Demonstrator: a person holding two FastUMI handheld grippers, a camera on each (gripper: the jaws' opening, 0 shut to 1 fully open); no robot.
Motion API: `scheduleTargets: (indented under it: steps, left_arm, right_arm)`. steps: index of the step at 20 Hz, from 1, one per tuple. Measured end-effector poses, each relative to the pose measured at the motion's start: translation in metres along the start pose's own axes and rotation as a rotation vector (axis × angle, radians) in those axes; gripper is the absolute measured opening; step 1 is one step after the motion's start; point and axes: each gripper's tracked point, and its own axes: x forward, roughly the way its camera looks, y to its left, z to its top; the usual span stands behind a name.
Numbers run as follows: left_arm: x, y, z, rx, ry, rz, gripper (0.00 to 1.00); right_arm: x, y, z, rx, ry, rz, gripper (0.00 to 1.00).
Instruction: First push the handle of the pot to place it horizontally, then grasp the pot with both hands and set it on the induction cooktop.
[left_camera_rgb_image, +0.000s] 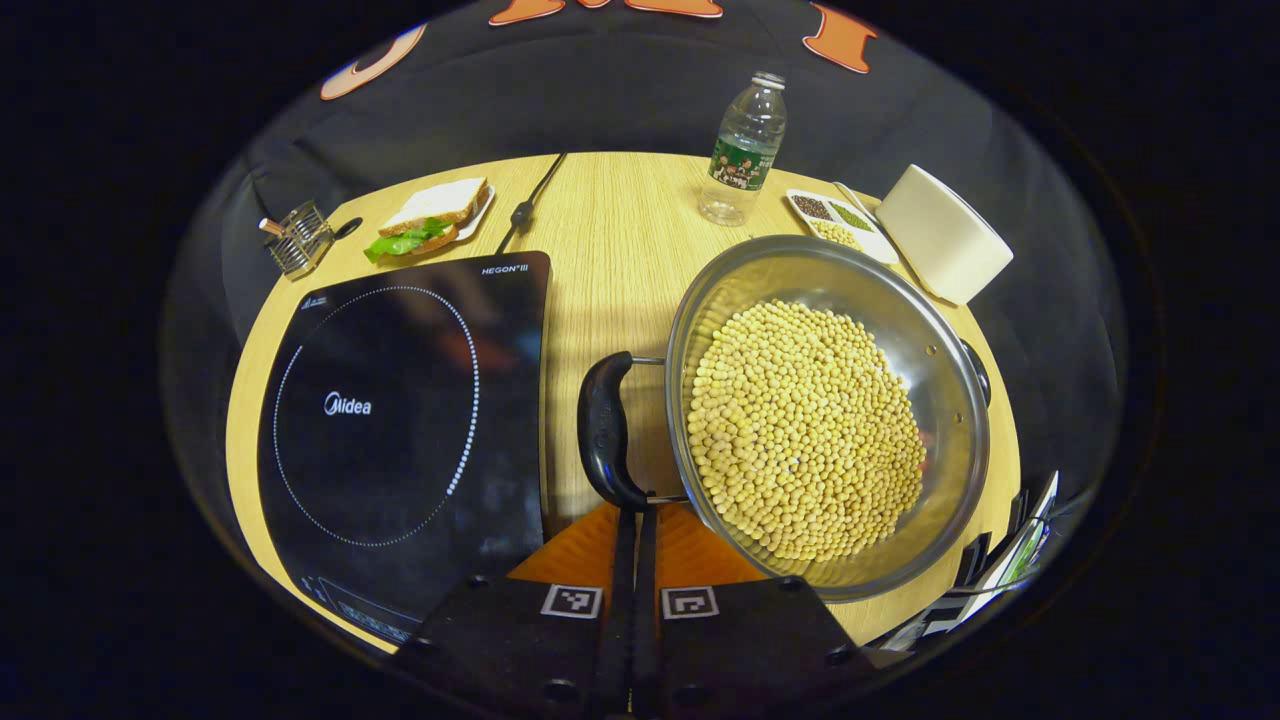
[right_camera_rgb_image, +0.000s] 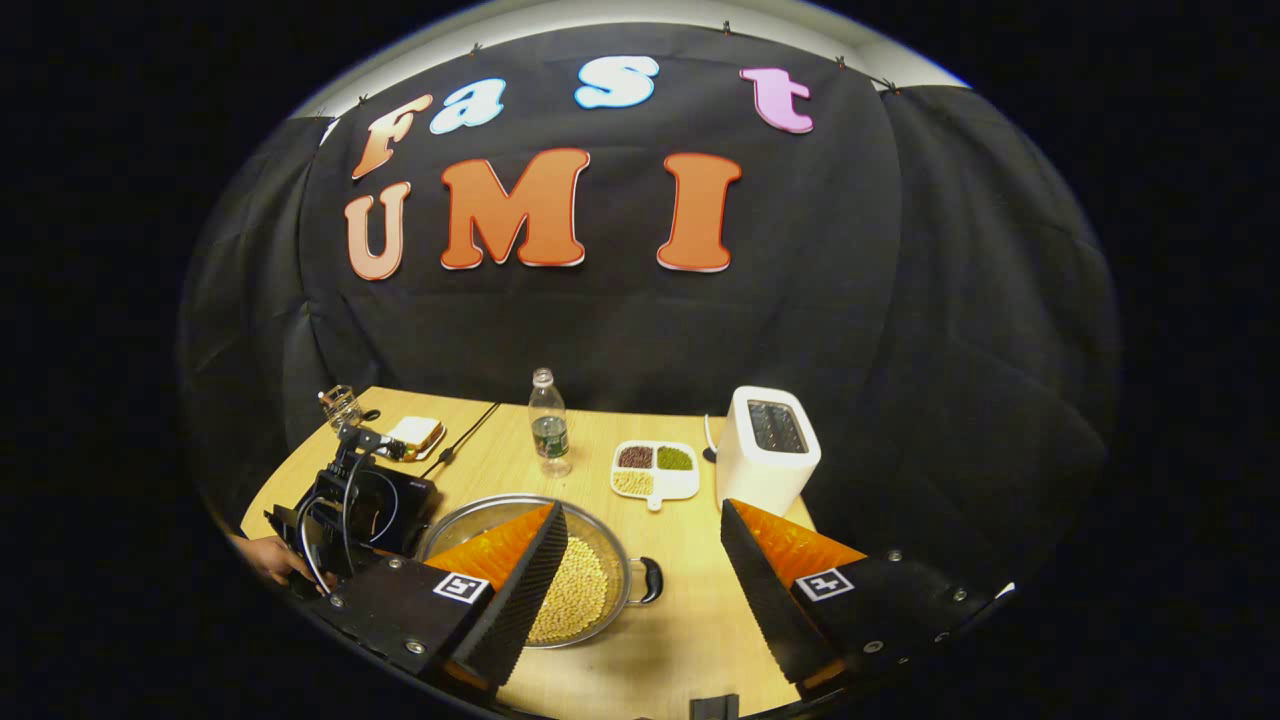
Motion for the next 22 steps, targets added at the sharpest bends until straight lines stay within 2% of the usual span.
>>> scheduleTargets:
  steps: [5,9,13,15,18,19,20,21,22]
  left_arm:
    - [-0.013,-0.003,0.003,-0.004,-0.024,-0.037,0.08]
    - [-0.036,-0.007,0.021,-0.031,-0.101,-0.096,0.08]
    - [-0.038,0.000,0.037,-0.045,-0.150,-0.097,0.08]
    - [-0.033,-0.011,0.041,-0.044,-0.147,-0.136,0.22]
    - [-0.022,-0.013,0.048,-0.045,-0.157,-0.130,0.67]
    - [-0.017,-0.011,0.051,-0.047,-0.163,-0.117,0.67]
    - [-0.014,-0.009,0.057,-0.039,-0.178,-0.105,0.80]
    - [-0.011,-0.007,0.061,-0.028,-0.189,-0.097,0.83]
    - [-0.009,-0.006,0.064,-0.015,-0.190,-0.087,0.81]
  right_arm:
    - [0.025,0.011,-0.048,0.040,0.160,0.028,0.96]
    - [0.044,0.020,-0.082,0.067,0.253,0.041,0.96]
    - [0.060,0.019,-0.104,0.056,0.310,0.040,0.96]
    - [0.067,0.019,-0.113,0.046,0.332,0.040,0.96]
    - [0.080,0.018,-0.124,0.032,0.362,0.040,0.96]
    - [0.084,0.016,-0.128,0.026,0.370,0.033,0.96]
    - [0.089,0.015,-0.131,0.024,0.379,0.030,0.96]
    - [0.093,0.015,-0.135,0.022,0.389,0.025,0.96]
    - [0.099,0.014,-0.139,0.022,0.401,0.023,0.96]
